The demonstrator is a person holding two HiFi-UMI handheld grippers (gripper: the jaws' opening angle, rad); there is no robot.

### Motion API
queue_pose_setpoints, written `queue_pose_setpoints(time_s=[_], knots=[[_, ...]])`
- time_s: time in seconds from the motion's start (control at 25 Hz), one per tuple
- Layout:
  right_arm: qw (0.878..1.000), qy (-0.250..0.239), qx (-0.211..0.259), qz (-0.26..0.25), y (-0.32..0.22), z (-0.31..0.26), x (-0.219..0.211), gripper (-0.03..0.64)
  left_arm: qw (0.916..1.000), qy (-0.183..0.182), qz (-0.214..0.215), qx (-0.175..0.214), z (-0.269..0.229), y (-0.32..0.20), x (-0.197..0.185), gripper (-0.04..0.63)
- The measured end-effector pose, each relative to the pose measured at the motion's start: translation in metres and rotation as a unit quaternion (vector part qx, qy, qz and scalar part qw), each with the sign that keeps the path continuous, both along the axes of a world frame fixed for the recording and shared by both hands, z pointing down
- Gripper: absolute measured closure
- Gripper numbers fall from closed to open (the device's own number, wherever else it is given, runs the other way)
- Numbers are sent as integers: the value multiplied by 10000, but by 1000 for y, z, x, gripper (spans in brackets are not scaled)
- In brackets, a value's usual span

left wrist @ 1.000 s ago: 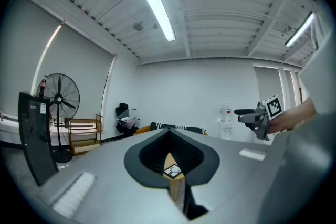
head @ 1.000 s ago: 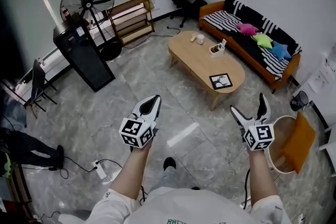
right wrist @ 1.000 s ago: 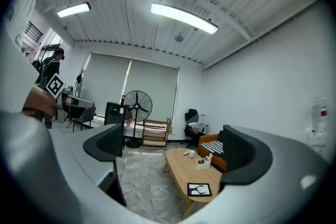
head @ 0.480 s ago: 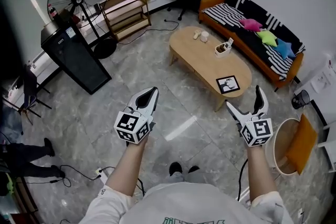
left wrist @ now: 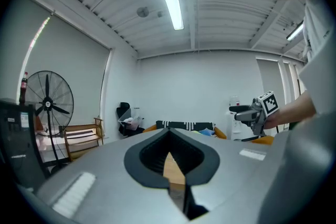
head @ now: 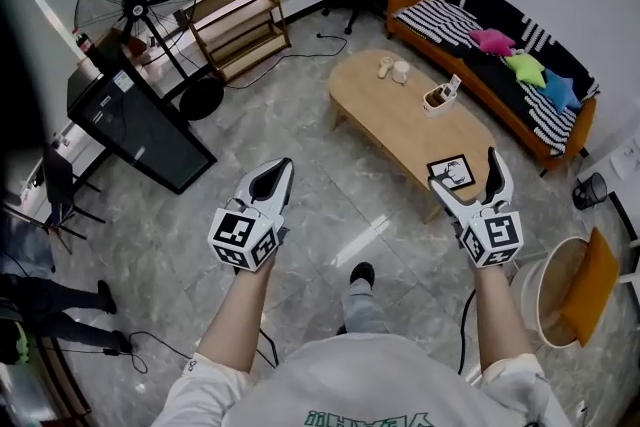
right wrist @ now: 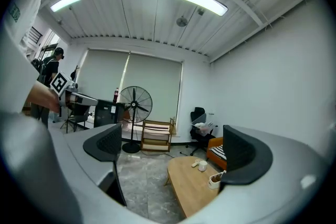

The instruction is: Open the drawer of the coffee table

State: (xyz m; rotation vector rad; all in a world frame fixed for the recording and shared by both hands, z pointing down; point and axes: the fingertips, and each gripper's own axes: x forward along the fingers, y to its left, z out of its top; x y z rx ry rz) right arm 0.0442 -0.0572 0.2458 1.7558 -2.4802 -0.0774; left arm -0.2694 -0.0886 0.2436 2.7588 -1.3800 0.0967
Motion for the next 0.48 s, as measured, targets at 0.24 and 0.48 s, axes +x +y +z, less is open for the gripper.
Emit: queue_pose_setpoints(time_s=[0.24, 0.48], knots=[[10000, -90, -30, -22, -95, 7, 10, 28, 9999, -146, -17, 41, -4, -97, 9, 597], [9999, -61, -141, -9, -153, 13, 12, 28, 9997, -174, 142, 30, -5, -172, 26, 597]])
